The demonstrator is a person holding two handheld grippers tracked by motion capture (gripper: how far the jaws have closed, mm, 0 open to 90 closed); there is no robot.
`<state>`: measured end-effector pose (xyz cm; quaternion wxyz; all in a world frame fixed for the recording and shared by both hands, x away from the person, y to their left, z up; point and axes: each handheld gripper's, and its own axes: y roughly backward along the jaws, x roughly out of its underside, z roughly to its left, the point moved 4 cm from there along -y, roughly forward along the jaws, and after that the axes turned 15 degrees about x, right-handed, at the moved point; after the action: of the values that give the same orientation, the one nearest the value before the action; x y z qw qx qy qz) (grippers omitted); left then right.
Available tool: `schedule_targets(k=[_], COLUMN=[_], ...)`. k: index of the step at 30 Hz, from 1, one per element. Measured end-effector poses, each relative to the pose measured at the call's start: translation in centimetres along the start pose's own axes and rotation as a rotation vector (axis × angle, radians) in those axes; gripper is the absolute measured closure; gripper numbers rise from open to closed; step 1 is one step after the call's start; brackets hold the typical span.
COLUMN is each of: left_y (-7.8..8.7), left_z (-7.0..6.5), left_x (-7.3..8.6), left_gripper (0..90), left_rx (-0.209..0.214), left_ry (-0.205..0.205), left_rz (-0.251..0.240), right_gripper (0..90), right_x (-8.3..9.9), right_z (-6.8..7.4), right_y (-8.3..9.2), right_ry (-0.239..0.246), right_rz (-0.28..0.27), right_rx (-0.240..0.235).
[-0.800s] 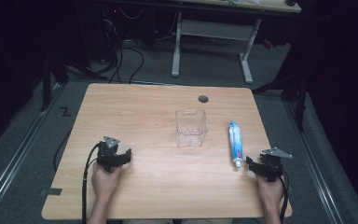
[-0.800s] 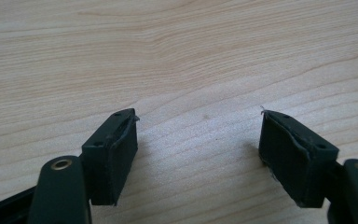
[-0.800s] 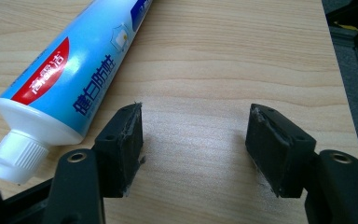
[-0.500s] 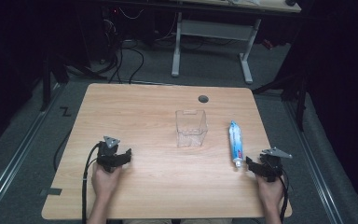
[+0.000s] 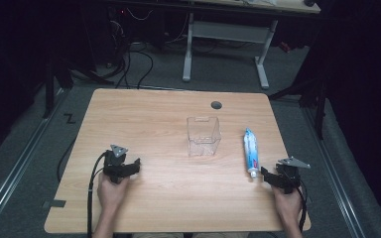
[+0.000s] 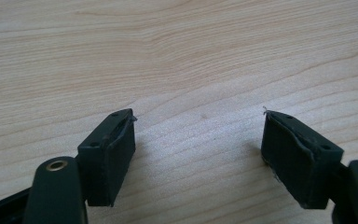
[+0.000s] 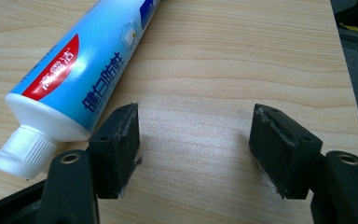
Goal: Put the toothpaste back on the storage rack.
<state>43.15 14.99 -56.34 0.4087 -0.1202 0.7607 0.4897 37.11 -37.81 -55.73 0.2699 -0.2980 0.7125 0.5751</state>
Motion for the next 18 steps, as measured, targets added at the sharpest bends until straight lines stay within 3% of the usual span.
schedule_targets(k=[10, 18], left_y=[0.00, 0.00], left_z=[-0.01, 0.00], left_x=[0.00, -0.01], left_gripper=[25.8, 25.8], left_rx=[0.002, 0.002], left_ry=[0.001, 0.000], left_rz=[0.001, 0.000], right_gripper=[33.9, 44.6], right_x=[0.17, 0.36], right_z=[0.07, -0.12], right_y=[0.22, 0.69], right_ry=[0.003, -0.004], right_rz=[-0.001, 0.007], right_rx=[-0.003, -0.007])
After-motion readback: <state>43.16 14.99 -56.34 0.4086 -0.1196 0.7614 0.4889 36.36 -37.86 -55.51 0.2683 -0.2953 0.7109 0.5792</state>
